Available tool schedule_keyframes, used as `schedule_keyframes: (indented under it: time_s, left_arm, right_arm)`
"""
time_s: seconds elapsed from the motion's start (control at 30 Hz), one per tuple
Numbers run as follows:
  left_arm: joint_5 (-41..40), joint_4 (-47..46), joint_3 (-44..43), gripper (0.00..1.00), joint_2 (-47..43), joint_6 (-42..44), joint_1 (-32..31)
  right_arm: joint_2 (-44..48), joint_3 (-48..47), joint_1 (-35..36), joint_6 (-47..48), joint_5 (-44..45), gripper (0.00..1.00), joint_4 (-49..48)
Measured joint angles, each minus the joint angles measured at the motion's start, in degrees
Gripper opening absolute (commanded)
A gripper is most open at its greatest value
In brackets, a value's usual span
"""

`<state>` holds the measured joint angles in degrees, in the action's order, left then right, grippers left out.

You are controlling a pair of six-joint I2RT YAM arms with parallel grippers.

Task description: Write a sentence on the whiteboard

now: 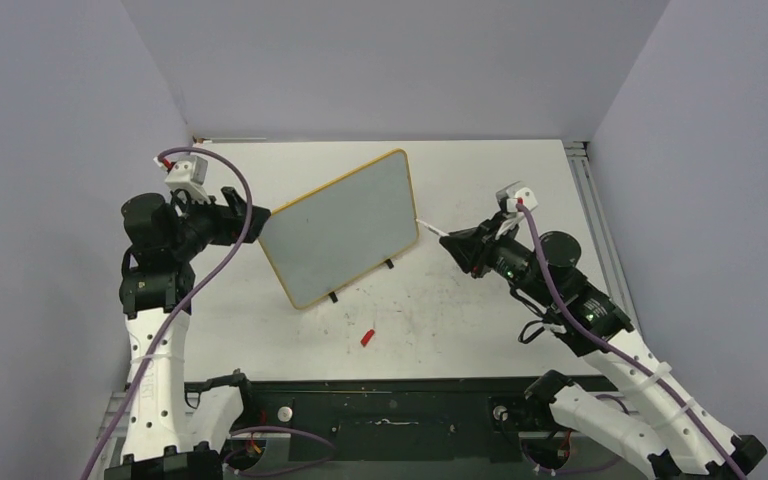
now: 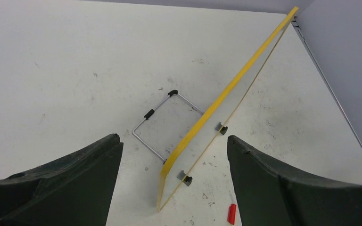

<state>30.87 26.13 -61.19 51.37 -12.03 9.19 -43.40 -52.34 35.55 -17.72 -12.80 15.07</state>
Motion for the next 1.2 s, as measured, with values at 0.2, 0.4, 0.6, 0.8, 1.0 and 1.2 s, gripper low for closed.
schedule_keyframes:
  time_s: [0.2, 0.4, 0.6, 0.8, 1.0, 1.2]
  left_arm:
    - [4.1, -2.6, 4.6, 0.74, -0.9, -1.3, 0.8]
    - [4.2, -5.2, 8.9, 0.69, -3.9, -1.3, 1.0]
    - [3.5, -6.6, 12.9, 0.57, -5.0, -0.5, 0.5]
    - [-0.1, -6.3, 13.6, 0.48, -5.6, 2.2, -2.2]
    - [-2.4, -6.3, 13.6, 0.45, -6.0, 3.7, -3.9]
    - [-4.7, -6.1, 13.6, 0.44, -6.1, 4.4, -4.7]
  right_arm:
    - [-3.0, 5.4, 7.2, -1.7, -0.5, 0.05, -9.3]
    - [-12.5, 6.5, 19.1, -2.3, 3.6, 0.05, -23.1]
    - [-23.6, 6.6, 23.5, -2.6, 5.5, 0.05, -35.3]
    - [-32.0, 6.6, 23.5, -3.0, 7.0, 0.05, -45.3]
    - [-38.1, 5.8, 23.8, -2.6, 7.5, 0.05, -51.6]
    - [-42.2, 3.3, 23.8, -2.0, 7.5, 0.05, -55.2]
